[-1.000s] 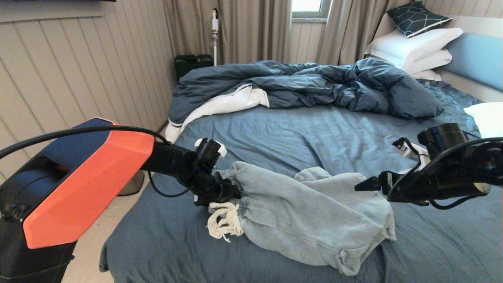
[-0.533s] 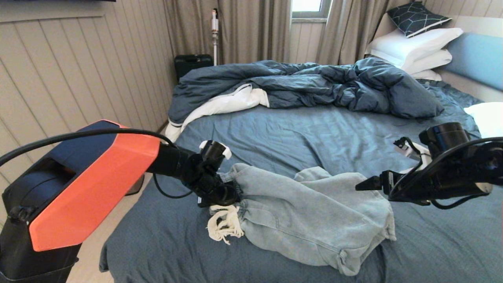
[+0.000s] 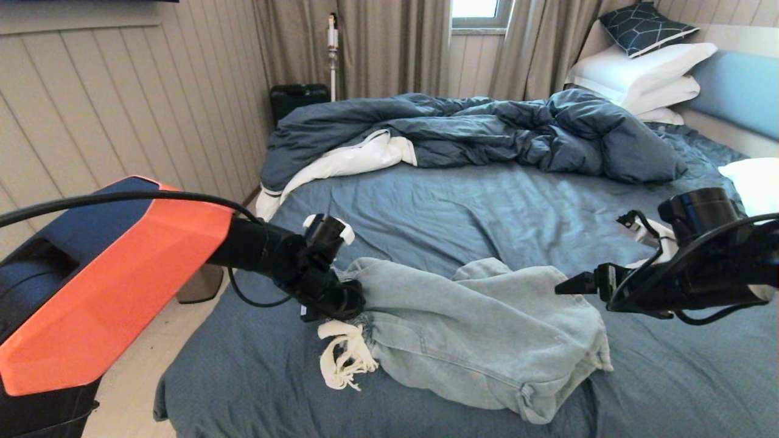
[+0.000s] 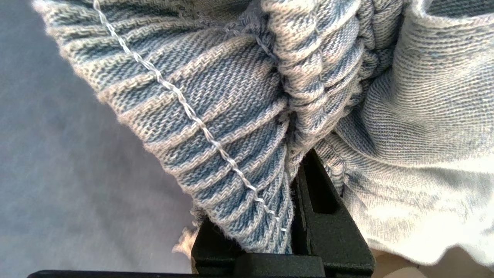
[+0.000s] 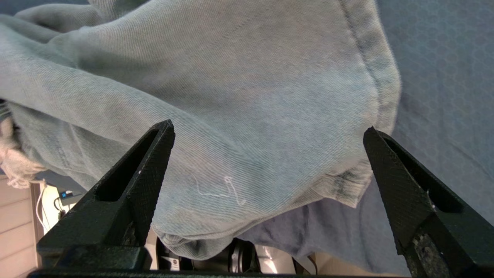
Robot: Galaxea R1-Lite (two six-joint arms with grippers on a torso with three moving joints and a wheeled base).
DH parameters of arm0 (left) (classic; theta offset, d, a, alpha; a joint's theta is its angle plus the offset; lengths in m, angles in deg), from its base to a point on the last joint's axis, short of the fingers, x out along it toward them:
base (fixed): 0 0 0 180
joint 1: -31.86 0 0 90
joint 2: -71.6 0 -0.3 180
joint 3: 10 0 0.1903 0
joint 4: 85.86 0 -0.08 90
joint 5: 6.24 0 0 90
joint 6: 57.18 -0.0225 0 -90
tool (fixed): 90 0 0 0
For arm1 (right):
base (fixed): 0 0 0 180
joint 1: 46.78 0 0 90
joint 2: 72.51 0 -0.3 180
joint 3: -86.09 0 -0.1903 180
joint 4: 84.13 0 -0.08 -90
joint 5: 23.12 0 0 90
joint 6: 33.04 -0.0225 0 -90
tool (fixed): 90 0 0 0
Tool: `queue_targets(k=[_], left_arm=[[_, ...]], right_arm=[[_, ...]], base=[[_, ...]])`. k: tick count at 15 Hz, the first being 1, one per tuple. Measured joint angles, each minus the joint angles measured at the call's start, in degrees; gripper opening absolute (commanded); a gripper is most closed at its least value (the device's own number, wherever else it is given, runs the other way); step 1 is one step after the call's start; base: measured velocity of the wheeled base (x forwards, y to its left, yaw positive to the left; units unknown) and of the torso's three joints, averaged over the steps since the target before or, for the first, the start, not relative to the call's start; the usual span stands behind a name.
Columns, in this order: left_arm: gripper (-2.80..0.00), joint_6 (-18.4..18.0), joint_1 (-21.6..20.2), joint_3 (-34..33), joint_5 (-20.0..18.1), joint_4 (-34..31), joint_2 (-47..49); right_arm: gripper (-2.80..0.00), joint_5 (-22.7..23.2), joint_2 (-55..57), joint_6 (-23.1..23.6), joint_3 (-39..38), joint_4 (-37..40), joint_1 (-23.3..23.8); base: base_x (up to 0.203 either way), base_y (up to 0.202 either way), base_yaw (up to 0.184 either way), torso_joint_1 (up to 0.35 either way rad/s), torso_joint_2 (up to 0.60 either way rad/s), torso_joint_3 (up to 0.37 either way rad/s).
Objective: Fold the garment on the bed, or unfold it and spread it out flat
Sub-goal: Fold the blue shorts
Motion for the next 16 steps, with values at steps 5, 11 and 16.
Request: queue_targets(k=[5,11,16], left_arm=[[-2.8,-4.09,-2.94,-5.12,0.11,-0.37,-5.0],[-2.8,-6.47,-5.31,-7.37,0.29,-4.3,-10.06],[-2.8,-7.61,-6.35,-7.48,2.22,-4.58,-12.07]], right_arm=[[0.0,0.13,-0.12,-0.1,-0.25,0.0,-0.3],[-2.8,0.04,0.94,-3.94,2.47,0.02,-5.01],[-2.8,-1.24,2.13,-5.91,6.85,0.5,-13.37]], base=[[0.0,0.0,0.0,0.0,0.0,0.0],[0.0,0.0,0.0,0.0,0.0,0.0],[0.0,0.0,0.0,0.0,0.0,0.0]])
